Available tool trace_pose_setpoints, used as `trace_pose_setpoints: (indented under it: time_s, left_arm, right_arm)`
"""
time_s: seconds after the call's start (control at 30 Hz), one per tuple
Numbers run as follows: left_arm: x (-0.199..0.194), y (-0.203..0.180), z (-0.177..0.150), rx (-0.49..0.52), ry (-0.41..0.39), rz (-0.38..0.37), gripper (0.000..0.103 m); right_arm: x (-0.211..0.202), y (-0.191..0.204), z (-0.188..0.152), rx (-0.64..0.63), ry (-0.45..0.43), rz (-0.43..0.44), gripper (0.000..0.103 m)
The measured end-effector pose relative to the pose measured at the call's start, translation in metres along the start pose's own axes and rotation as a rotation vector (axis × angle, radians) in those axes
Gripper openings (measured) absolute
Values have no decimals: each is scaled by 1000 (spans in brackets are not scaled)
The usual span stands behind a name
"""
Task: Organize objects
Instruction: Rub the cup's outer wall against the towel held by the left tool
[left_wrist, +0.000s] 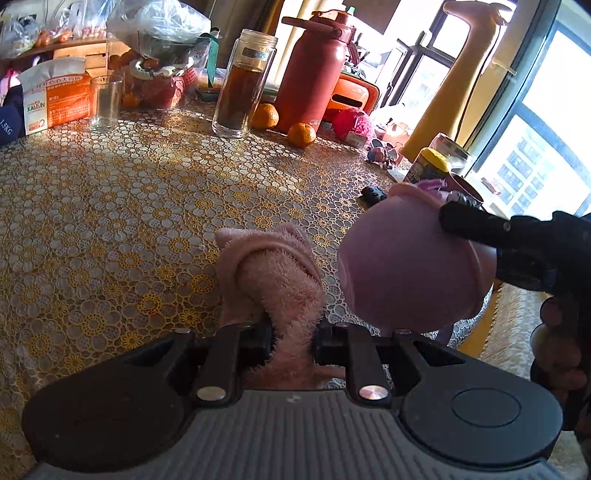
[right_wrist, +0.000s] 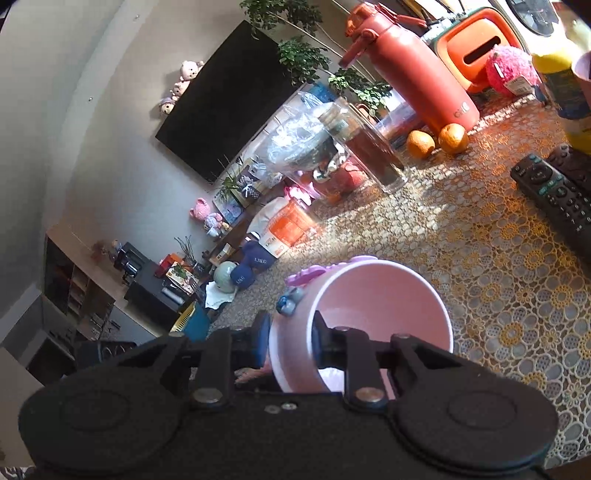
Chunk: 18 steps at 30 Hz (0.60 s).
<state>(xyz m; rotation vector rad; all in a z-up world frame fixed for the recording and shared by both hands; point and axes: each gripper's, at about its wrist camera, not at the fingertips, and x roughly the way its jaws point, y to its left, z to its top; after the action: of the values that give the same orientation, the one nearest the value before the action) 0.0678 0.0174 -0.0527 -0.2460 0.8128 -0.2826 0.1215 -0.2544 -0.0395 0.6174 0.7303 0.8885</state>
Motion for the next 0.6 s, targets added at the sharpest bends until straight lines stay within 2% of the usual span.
trace_pose_setpoints:
  time_s: [0.13, 0.37, 0.43, 0.6]
  left_arm:
    - [1, -11, -4, 62, -10, 28, 19]
    - [3, -32, -17, 212, -18, 74, 18]
    - [4, -31, -19, 214, -23, 79, 19]
    - [-5, -17, -20, 156, -40, 35, 19]
  right_arm:
    - [4, 22, 1, -52, 18, 25, 21]
    - [35, 40, -4, -141, 63, -31, 21]
    - [45, 40, -4, -159, 77, -47, 21]
    - [62, 33, -3, -180, 93, -103, 21]
